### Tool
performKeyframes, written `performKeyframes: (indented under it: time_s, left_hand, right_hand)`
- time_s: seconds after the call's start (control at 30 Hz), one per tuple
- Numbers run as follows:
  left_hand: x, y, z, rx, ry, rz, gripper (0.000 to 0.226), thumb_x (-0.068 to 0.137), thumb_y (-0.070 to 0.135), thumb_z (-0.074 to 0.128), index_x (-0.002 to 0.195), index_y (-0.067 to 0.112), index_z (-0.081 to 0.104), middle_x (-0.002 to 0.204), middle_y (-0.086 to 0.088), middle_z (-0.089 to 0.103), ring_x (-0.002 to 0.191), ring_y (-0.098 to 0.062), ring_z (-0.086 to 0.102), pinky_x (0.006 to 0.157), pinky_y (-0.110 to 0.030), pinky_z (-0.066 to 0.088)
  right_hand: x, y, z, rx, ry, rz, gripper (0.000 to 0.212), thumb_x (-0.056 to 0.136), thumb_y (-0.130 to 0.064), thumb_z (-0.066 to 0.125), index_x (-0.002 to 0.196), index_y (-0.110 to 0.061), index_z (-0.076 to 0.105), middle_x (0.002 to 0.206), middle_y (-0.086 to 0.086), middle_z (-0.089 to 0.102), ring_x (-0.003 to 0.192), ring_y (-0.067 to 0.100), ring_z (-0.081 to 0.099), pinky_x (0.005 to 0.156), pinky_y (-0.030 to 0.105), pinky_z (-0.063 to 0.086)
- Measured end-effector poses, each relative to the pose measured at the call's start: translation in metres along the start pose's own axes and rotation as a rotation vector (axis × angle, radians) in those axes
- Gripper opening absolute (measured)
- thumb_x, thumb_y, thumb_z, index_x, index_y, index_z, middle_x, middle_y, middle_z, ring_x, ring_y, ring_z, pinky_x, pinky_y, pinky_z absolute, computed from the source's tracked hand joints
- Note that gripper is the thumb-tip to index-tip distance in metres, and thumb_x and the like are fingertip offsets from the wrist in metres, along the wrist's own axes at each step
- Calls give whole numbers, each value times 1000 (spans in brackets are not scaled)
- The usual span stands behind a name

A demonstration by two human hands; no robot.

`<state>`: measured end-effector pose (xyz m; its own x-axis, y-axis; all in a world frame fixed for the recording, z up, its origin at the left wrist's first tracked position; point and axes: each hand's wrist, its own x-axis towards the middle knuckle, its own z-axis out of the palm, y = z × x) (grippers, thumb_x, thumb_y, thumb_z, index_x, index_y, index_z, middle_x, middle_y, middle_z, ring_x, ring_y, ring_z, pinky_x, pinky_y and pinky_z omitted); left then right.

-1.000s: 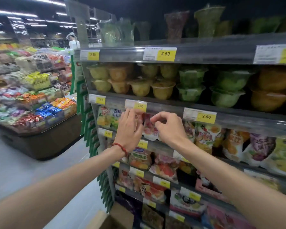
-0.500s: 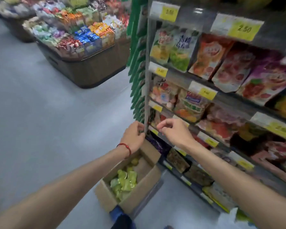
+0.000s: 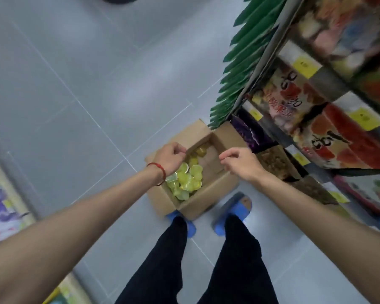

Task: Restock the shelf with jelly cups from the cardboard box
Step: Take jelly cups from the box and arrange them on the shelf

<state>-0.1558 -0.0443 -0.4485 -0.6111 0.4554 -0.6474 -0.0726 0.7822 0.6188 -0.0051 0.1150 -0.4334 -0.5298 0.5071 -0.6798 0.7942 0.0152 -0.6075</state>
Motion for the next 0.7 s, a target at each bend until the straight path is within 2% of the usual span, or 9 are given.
performKeyframes:
  time_s: [0.1, 0.13, 0.23, 0.3, 0.4, 0.57, 0.63, 0.67, 0.7]
  left_hand:
    - [36, -33, 11, -10, -7, -105, 16, 90, 12, 58, 84, 26, 63, 91, 1, 66, 91, -21, 65, 87, -30, 53]
    - [50, -47, 18, -20, -22, -138, 19, 89, 11, 57, 81, 27, 63, 91, 0, 66, 92, -24, 66, 86, -32, 54]
    - [82, -80, 41, -74, -17, -239, 19, 89, 9, 57, 80, 26, 61, 94, -3, 67, 96, -28, 68, 82, -32, 53]
    - [104, -99, 59, -117, -18, -286, 15, 89, 10, 58, 85, 23, 63, 98, -4, 69, 96, -28, 69, 85, -33, 53]
    - [140, -133, 94, -164, -17, -346, 15, 88, 12, 58, 79, 23, 63, 96, -4, 69, 96, -27, 68, 89, -37, 54]
    - [200, -186, 162, -226, -17, -429, 14, 91, 14, 54, 79, 18, 60, 95, -11, 69, 91, -30, 68, 74, -30, 49]
    - [229, -206, 185, -246, -2, -445, 10, 88, 13, 57, 83, 18, 64, 99, -10, 70, 100, -31, 66, 79, -30, 49]
    - [245, -216, 196, -236, 1, -445, 11, 87, 15, 58, 92, 17, 67, 105, -10, 70, 105, -30, 65, 86, -31, 50]
    - [262, -228, 207, -209, 10, -443, 22, 85, 21, 60, 105, 17, 69, 113, -9, 69, 111, -28, 62, 95, -32, 50]
  right_hand:
    - [45, 20, 28, 56, -36, 86, 26, 92, -12, 61, 77, -29, 73, 83, -12, 72, 92, 17, 68, 81, 32, 55]
    - [61, 28, 38, 85, -26, 106, 24, 91, -13, 60, 78, -28, 74, 80, -12, 73, 88, 15, 68, 79, 33, 55]
    - [103, 55, 61, 109, -32, 146, 25, 92, -10, 59, 79, -26, 74, 83, -7, 75, 85, 15, 68, 83, 35, 57]
    - [130, 71, 74, 101, -74, 173, 27, 93, -3, 59, 83, -25, 71, 89, -1, 74, 87, 16, 67, 87, 35, 57]
    - [181, 104, 95, 49, -102, 212, 24, 91, -6, 63, 83, -27, 72, 91, -1, 75, 94, 20, 68, 97, 43, 57]
    - [272, 163, 139, -54, -100, 248, 24, 86, -9, 66, 75, -30, 71, 98, 0, 77, 106, 25, 70, 100, 46, 55]
    - [311, 189, 158, -70, -93, 273, 21, 83, -11, 66, 74, -30, 69, 101, 2, 77, 105, 26, 70, 99, 45, 56]
    - [330, 203, 167, -79, -88, 279, 16, 80, -15, 66, 75, -30, 69, 102, 3, 77, 105, 27, 71, 98, 46, 57]
    - [351, 219, 178, -94, -81, 281, 10, 75, -20, 65, 77, -30, 68, 102, 3, 76, 104, 29, 71, 96, 47, 58]
